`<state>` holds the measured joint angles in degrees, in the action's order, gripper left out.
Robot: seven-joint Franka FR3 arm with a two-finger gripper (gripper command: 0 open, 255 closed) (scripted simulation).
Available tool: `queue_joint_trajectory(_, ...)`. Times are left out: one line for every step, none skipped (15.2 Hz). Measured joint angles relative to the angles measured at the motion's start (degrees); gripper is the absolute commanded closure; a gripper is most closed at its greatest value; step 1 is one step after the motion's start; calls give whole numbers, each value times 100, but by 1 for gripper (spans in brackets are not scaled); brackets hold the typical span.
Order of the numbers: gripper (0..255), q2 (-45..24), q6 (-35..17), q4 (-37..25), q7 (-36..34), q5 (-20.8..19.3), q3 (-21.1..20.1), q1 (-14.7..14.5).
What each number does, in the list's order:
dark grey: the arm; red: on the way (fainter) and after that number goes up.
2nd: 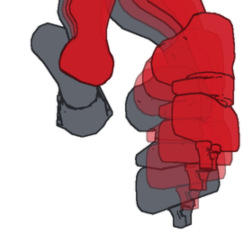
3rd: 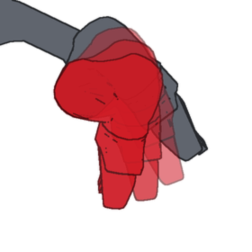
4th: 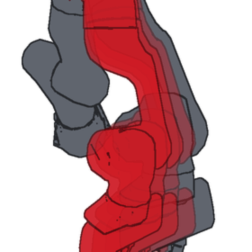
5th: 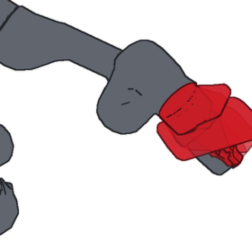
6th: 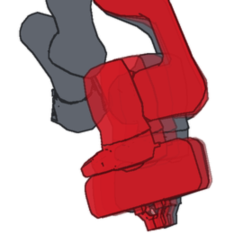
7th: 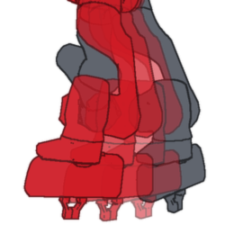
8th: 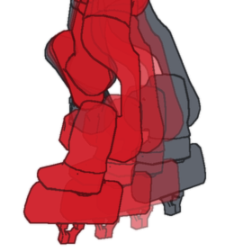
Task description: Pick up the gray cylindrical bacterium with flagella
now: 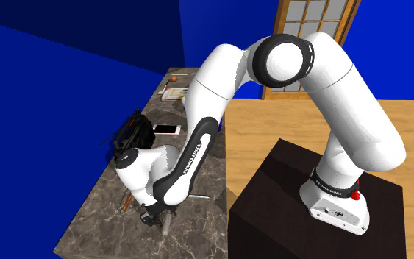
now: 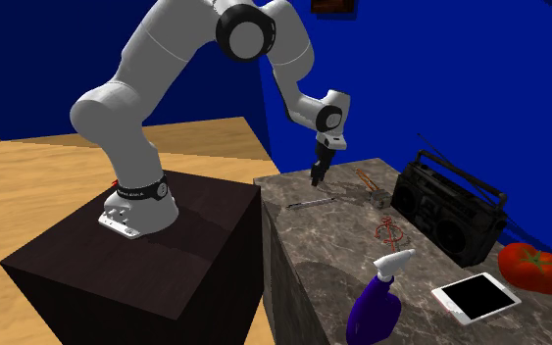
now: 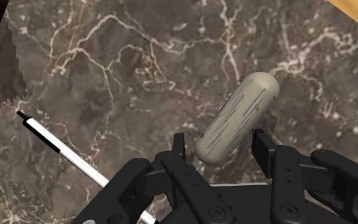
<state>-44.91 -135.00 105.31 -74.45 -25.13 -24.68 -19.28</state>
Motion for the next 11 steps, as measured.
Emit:
queue_joint_trajectory(255, 0, 0, 0, 0, 0, 0, 0)
queue_joint_trajectory(255, -5, 0, -5, -2, -1, 2, -3)
queue_joint_trajectory(255, 16, 15, 2, 7, 8, -8, 7)
queue_joint_trajectory(255, 77, 49, 30, 18, 31, -32, 27)
queue_joint_trajectory(255, 124, 101, 23, 34, 58, -58, 41)
queue_joint_trajectory(255, 181, 135, 45, 41, 80, -82, 55)
queue_joint_trajectory(255, 234, 168, 64, 50, 103, -106, 70)
queue_joint_trajectory(255, 296, 215, 80, 64, 132, -135, 89)
queue_joint_trajectory(255, 338, 255, 79, 78, 154, -155, 102)
queue_joint_trajectory(255, 419, 279, 137, 90, 182, -184, 133)
queue_joint_trajectory(255, 485, 326, 153, 106, 213, -214, 154)
